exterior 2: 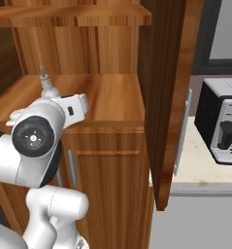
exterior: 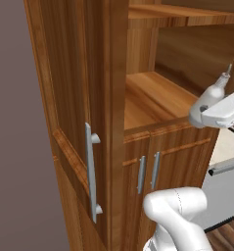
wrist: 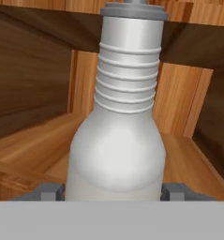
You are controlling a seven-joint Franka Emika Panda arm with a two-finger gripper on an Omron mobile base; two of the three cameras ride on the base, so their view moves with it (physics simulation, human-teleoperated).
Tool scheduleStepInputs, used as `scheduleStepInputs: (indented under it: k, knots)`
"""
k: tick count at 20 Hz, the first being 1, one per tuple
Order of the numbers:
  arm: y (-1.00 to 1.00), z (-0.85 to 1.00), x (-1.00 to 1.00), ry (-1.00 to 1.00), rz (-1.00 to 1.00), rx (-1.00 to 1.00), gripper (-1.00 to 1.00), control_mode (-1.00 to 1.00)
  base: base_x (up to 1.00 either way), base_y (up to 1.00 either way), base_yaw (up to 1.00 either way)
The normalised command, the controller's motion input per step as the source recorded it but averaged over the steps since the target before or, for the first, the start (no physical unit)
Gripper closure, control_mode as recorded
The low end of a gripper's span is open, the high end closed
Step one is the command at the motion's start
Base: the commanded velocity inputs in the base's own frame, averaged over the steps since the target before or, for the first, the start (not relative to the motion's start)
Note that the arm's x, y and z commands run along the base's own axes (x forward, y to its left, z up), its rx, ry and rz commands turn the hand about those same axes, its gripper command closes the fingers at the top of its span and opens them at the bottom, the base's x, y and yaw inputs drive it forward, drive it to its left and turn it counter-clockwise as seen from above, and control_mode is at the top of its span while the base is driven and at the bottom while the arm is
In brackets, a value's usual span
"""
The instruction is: Take 2 condiments from the cabinet and move them on the counter near the stove.Make sure the condiments are lined up with each other, next to each other.
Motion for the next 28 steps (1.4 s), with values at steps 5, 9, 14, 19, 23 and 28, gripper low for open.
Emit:
scheduleStepInputs:
  k: [5, 9, 14, 19, 23, 28]
  knots:
    - [0.15, 0.0, -0.25, 0.0, 0.0, -0.11, 1.0, -1.0, 0.0, 0.0, 0.0]
    - [0.03, 0.0, -0.18, 0.0, -0.01, -0.08, 1.0, -1.0, 0.0, 0.0, 0.0]
    - [0.0, 0.0, -0.18, 0.0, -0.01, -0.03, 1.0, -1.0, 0.0, 0.0, 0.0]
    - [0.0, 0.0, -0.18, 0.0, 0.0, 0.0, 1.0, -1.0, 0.0, 0.0, 0.0]
    - [0.0, 0.0, 0.0, 0.0, 0.0, 0.0, 1.0, -1.0, 0.0, 0.0, 0.0]
    - [0.0, 0.0, 0.0, 0.0, 0.0, 0.0, 1.0, -1.0, 0.0, 0.0, 0.0]
